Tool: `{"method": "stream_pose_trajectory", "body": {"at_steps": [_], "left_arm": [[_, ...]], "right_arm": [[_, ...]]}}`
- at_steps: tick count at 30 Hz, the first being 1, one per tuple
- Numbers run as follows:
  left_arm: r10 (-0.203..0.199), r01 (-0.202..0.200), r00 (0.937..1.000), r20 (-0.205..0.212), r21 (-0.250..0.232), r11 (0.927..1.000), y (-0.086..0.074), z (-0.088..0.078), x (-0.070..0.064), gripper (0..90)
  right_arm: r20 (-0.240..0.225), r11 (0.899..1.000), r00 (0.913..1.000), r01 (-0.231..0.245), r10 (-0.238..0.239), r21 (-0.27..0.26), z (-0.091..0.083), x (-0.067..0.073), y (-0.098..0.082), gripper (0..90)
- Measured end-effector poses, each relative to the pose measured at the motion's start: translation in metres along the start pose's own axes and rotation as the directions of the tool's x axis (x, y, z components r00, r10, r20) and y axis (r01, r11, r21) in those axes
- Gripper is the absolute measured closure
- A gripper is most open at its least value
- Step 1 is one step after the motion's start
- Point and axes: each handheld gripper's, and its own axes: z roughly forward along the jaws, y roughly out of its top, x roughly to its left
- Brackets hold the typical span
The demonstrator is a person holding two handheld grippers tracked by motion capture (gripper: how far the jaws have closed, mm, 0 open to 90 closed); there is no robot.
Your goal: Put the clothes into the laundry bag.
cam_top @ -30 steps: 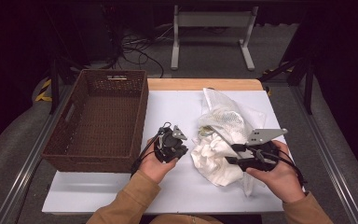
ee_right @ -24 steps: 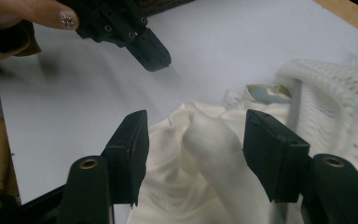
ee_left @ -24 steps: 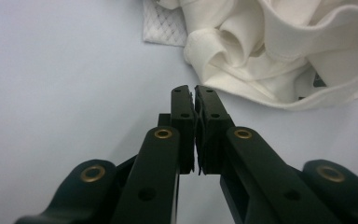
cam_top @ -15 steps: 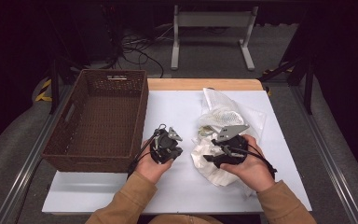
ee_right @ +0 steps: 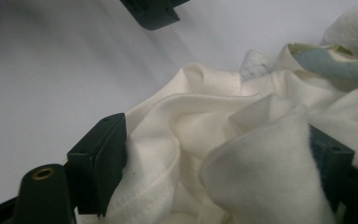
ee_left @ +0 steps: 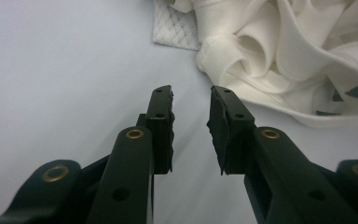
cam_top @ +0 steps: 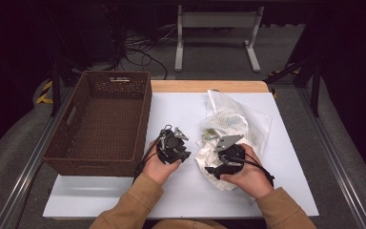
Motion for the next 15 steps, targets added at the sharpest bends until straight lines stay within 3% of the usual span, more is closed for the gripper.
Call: {"method": "stream_pose_trajectory", "body": {"at_steps": [7, 11, 15], "left_arm": [[-0.033, 0.033, 0.9993, 0.02, -0.016, 0.9993, 0.004, 0.011, 0.007, 70.1], [-0.044, 0.044, 0.9987, 0.024, -0.017, 0.9989, 0.005, 0.015, 0.009, 67.7], [-0.045, 0.046, 0.9982, 0.04, -0.002, 0.999, 0.006, 0.019, 0.007, 66.4]], "right_arm": [[0.005, 0.998, 0.9992, 0.039, -0.039, 0.051, 0.014, 0.003, -0.005, 18.5], [0.04, 0.993, 0.996, 0.077, -0.08, 0.085, 0.021, 0.003, -0.008, 25.8], [0.055, 0.994, 0.9962, 0.063, -0.068, 0.088, 0.02, -0.001, -0.008, 38.3]]}}
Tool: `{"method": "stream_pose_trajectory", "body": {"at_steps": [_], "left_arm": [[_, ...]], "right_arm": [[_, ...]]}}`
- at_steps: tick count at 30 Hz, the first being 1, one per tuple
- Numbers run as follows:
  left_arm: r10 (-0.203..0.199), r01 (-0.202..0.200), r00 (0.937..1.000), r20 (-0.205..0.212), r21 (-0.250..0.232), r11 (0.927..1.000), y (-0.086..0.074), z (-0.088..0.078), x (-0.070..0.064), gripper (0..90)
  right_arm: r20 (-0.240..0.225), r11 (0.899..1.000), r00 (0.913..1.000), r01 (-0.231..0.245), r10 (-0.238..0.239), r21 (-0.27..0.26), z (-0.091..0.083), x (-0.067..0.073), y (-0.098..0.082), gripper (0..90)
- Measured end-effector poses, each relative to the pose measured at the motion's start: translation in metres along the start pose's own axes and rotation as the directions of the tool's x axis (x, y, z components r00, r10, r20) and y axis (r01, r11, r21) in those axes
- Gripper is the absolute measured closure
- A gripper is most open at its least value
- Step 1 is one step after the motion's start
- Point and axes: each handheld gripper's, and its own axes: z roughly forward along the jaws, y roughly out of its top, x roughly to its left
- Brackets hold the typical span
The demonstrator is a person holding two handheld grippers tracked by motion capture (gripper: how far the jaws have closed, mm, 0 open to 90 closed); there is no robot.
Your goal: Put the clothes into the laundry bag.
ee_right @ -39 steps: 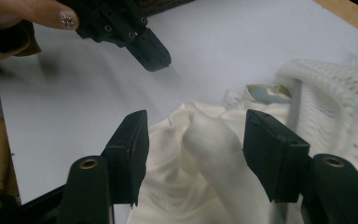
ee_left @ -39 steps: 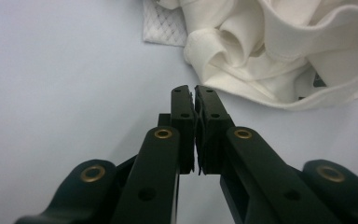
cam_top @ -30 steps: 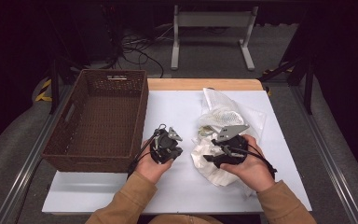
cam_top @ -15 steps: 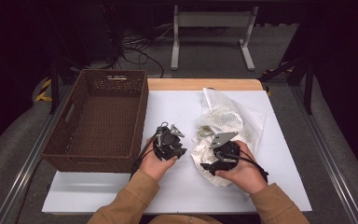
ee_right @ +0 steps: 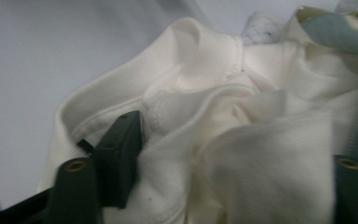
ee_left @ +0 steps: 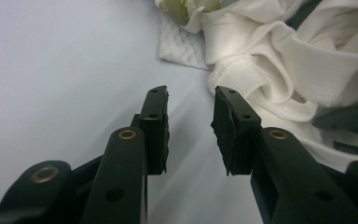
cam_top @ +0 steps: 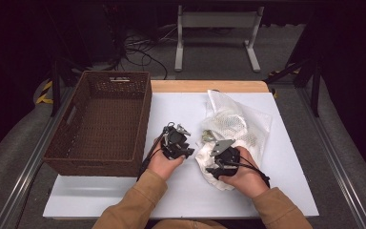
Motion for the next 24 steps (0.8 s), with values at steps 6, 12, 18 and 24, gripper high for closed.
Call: {"method": "stream_pose_trajectory", "body": {"at_steps": [6, 12, 18, 24], "left_arm": [[-0.02, 0.02, 0.9997, -0.012, -0.018, 0.9996, 0.003, 0.004, 0.0, 66.2], [-0.013, 0.013, 0.9999, -0.006, 0.002, 0.9999, 0.003, 0.007, 0.001, 66.8], [-0.019, 0.019, 0.9998, -0.008, 0.001, 0.9998, 0.003, 0.012, 0.002, 66.8], [-0.017, 0.017, 0.9998, -0.01, -0.002, 0.9999, 0.005, 0.018, 0.0, 66.5]], "right_arm": [[0.0, 1.0, 0.9999, 0.013, -0.013, -0.001, -0.003, -0.004, -0.001, 56.2], [-0.028, 1.0, 0.9996, 0.005, -0.005, -0.011, -0.01, -0.007, -0.004, 67.3], [-0.11, 1.0, 0.994, -0.008, 0.006, -0.02, -0.02, -0.006, -0.01, 69.3], [-0.139, 0.999, 0.9902, -0.019, 0.014, -0.033, -0.029, -0.005, -0.015, 69.5]]}}
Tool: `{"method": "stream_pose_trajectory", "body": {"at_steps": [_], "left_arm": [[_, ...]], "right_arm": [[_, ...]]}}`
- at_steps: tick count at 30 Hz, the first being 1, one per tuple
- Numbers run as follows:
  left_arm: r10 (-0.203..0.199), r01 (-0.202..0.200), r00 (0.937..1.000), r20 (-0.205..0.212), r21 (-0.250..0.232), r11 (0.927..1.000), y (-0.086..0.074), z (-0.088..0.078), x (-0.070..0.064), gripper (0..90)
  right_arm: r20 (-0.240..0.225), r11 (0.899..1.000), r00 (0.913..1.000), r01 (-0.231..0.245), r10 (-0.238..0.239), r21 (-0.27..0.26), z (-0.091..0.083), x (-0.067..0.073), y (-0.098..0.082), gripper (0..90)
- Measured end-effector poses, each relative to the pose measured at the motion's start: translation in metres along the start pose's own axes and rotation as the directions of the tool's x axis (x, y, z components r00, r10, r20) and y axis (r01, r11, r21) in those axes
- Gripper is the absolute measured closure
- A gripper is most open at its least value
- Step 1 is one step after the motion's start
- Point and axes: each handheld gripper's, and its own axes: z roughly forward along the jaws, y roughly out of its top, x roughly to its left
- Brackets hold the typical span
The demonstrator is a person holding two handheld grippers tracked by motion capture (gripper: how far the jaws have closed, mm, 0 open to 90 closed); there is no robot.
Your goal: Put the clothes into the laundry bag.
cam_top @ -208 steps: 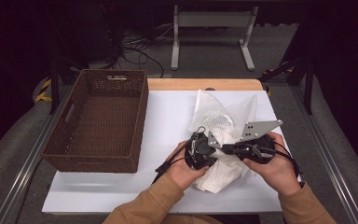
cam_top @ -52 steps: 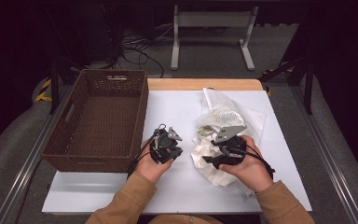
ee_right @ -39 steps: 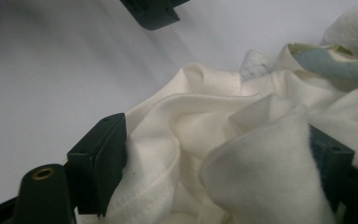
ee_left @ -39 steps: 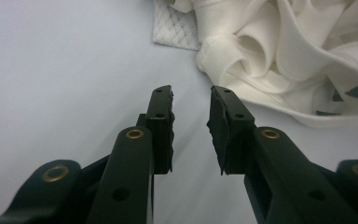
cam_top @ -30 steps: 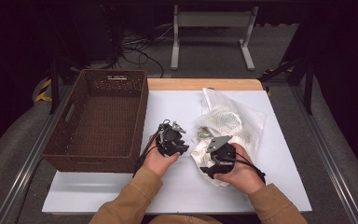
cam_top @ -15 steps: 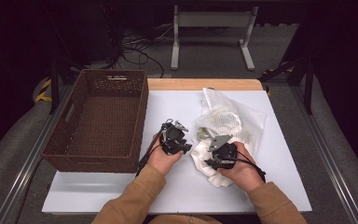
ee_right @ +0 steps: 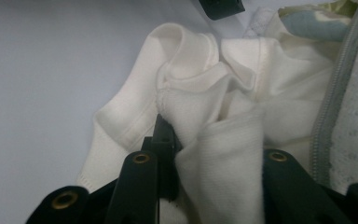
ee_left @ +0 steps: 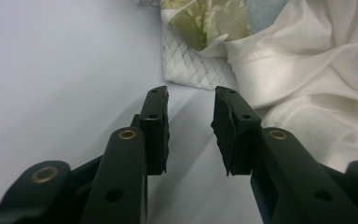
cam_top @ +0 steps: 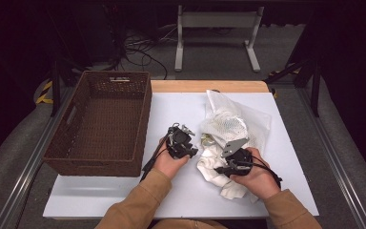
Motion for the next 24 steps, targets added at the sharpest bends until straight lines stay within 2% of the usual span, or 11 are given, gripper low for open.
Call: {"method": "stream_pose_trajectory", "body": {"at_steps": [8, 9, 10, 12, 15, 18, 24], "left_arm": [[0.003, -0.003, 1.0, -0.005, -0.015, 0.9999, 0.002, 0.004, 0.0, 64.9], [0.024, -0.024, 0.9997, -0.003, 0.028, 0.9993, 0.006, 0.007, -0.001, 64.2], [0.039, -0.038, 0.9991, -0.019, 0.032, 0.9988, 0.009, 0.007, -0.003, 63.3], [0.042, -0.042, 0.999, -0.015, 0.006, 0.9991, 0.012, 0.008, -0.005, 61.7], [0.048, -0.047, 0.9988, -0.009, 0.011, 0.9988, 0.012, 0.014, -0.007, 61.1], [0.04, -0.04, 0.9992, -0.003, -0.005, 0.9992, 0.012, 0.015, -0.005, 61.1], [0.062, -0.062, 0.9977, -0.027, -0.005, 0.9981, 0.011, 0.016, -0.008, 64.4]], "right_arm": [[0.006, 1.0, 1.0, -0.002, 0.002, -0.013, -0.012, 0.001, -0.002, 69.6], [0.007, 1.0, 1.0, 0.0, 0.0, -0.01, -0.014, 0.002, -0.003, 69.5], [0.008, 1.0, 1.0, -0.002, 0.002, -0.01, -0.014, 0.002, -0.004, 69.5], [0.009, 1.0, 1.0, -0.003, 0.003, -0.008, -0.015, 0.003, -0.005, 69.5], [0.013, 1.0, 0.9999, -0.001, 0.001, -0.012, -0.015, 0.004, -0.006, 69.5], [0.01, 1.0, 0.9999, -0.005, 0.005, -0.011, -0.017, 0.005, -0.008, 69.5], [0.012, 1.0, 0.9999, -0.006, 0.006, -0.014, -0.018, 0.006, -0.008, 69.3]]}}
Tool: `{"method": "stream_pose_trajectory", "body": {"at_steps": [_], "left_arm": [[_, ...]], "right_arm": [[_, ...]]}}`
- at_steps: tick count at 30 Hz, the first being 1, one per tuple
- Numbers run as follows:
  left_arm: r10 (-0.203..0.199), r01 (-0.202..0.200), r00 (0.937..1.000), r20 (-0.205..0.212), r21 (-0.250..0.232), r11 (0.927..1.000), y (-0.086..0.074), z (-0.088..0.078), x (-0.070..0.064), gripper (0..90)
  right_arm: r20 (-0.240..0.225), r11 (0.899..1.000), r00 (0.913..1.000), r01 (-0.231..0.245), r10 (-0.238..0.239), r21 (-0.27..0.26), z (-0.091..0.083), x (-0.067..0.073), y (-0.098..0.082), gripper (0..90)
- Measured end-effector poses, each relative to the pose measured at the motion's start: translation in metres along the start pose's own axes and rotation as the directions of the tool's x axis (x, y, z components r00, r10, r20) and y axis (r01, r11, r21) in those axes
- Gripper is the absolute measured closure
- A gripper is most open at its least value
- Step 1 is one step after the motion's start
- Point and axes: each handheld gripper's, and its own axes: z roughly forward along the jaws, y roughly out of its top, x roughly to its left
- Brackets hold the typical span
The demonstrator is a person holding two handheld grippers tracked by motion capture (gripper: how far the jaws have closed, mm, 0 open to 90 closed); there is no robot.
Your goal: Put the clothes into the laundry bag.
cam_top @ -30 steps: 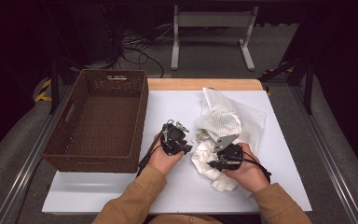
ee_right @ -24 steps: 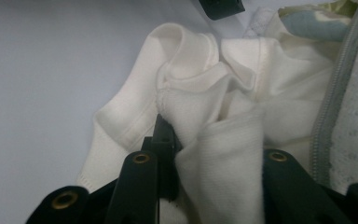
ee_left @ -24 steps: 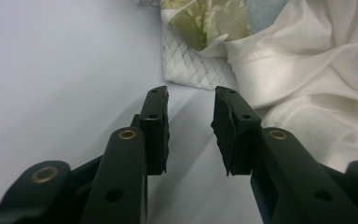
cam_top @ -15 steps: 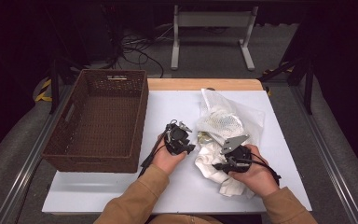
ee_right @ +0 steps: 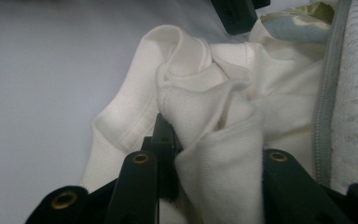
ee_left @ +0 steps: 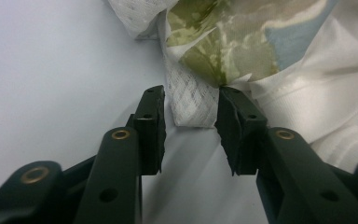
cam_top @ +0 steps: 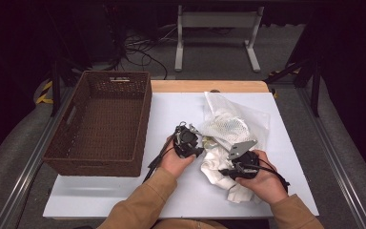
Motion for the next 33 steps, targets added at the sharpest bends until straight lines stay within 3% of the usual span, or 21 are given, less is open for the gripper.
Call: {"method": "stream_pose_trajectory", "body": {"at_steps": [2, 8, 15, 24, 29, 33], "left_arm": [[0.011, -0.011, 0.9999, -0.012, 0.0, 0.9999, 0.0, 0.0, 0.0, 70.0], [0.033, -0.033, 0.9994, 0.007, 0.005, 0.9994, 0.0, 0.0, -0.003, 87.6], [0.068, -0.068, 0.9976, 0.014, 0.015, 0.9976, -0.001, -0.005, -0.007, 89.3], [0.109, -0.109, 0.994, 0.013, -0.026, 0.9938, -0.004, -0.036, -0.015, 89.5], [0.143, -0.143, 0.9895, 0.02, -0.023, 0.9895, -0.011, -0.054, -0.019, 89.5], [0.145, -0.144, 0.9891, 0.029, -0.025, 0.9893, -0.02, -0.064, -0.022, 89.5]], "right_arm": [[-0.001, 1.0, 1.0, 0.0, 0.0, -0.004, 0.0, 0.0, 0.0, 69.3], [-0.001, 1.0, 1.0, -0.002, 0.002, -0.011, 0.0, 0.0, 0.001, 69.3], [0.0, 1.0, 1.0, 0.003, -0.004, -0.026, -0.002, -0.001, 0.001, 69.3], [0.01, 0.999, 0.9999, 0.006, -0.006, -0.041, -0.005, -0.002, 0.003, 69.3], [0.018, 0.998, 0.9998, 0.0, 0.001, -0.057, -0.009, -0.004, 0.005, 69.2], [0.022, 0.998, 0.9997, -0.008, 0.009, -0.066, -0.01, -0.007, 0.006, 69.2]]}}
